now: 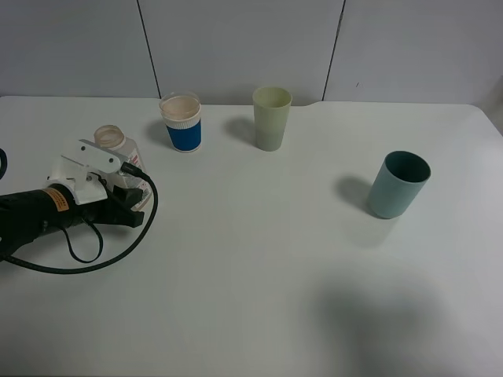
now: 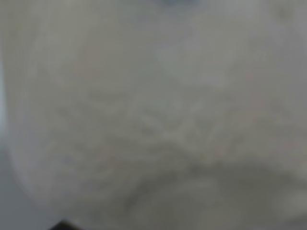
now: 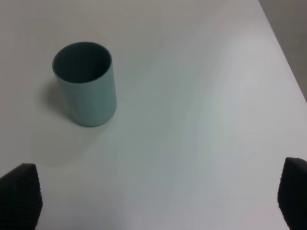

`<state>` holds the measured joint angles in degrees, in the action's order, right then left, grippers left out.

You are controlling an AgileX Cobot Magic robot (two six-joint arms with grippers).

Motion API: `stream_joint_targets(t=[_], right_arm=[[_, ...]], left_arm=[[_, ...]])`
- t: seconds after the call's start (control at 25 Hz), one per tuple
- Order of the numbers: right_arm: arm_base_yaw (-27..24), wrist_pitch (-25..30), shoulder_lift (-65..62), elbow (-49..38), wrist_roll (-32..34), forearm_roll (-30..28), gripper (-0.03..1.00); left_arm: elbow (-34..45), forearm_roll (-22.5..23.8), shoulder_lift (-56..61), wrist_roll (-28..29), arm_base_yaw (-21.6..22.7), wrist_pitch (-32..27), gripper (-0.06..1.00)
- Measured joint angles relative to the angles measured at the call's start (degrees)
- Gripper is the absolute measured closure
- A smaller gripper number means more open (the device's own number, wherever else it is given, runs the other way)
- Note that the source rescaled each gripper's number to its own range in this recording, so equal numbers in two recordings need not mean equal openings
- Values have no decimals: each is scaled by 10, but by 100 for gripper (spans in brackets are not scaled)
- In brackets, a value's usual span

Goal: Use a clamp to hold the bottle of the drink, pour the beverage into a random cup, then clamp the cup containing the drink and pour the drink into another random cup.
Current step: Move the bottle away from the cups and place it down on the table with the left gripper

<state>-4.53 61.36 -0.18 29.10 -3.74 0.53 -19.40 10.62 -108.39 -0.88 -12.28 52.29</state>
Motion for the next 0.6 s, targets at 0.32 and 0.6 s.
stream_joint_targets(t=[0.32, 0.6], right_arm=[[0, 0, 0, 0, 0, 0, 0], [0, 0, 0, 0, 0, 0, 0]], left_arm=[[0, 3, -1, 0, 0, 1, 94], [0, 25, -4, -2, 0, 9, 9]])
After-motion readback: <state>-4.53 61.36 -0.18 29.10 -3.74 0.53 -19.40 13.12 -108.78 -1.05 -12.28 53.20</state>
